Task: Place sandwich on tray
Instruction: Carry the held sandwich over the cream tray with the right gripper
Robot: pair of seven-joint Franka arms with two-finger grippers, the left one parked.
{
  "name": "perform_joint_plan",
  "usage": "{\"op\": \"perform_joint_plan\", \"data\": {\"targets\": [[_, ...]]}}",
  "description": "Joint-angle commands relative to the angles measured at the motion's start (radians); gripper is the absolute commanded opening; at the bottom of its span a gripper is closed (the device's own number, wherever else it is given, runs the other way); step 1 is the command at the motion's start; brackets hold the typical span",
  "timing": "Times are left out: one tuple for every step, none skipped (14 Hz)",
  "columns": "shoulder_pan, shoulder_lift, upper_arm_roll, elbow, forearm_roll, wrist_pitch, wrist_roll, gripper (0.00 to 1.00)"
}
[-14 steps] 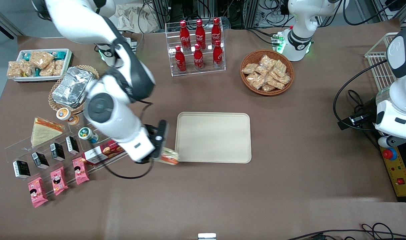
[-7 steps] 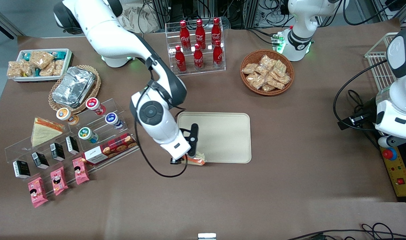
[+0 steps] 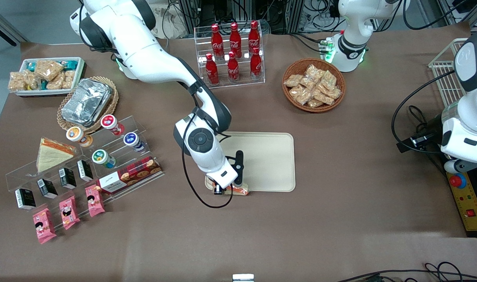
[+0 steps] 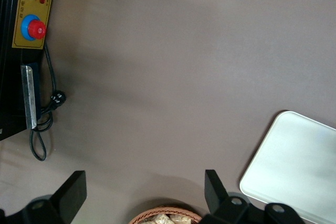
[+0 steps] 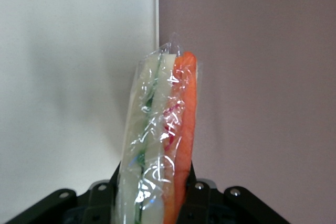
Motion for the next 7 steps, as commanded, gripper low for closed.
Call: {"op": "perform_joint_plan", "data": {"targets": [[0.026,0.007,-0.005,0.017,-0.013,0.01,0.014,0.45],[0.03,0.007,-0.005,0.017,-0.013,0.01,0.014,0.45],[0.032,0.007,-0.005,0.017,-0.013,0.01,0.014,0.45],[0.038,0.007,-0.005,0.017,-0.012,0.01,0.016,0.45],[0.046,0.007,-0.005,0.017,-0.013,0.01,0.025,0.45],[0.047,0.007,-0.005,0.017,-0.015,0.01,0.037,0.45],[0.055,0.008,-0.005,0.017,-0.013,0.01,0.042,0.45]]}}
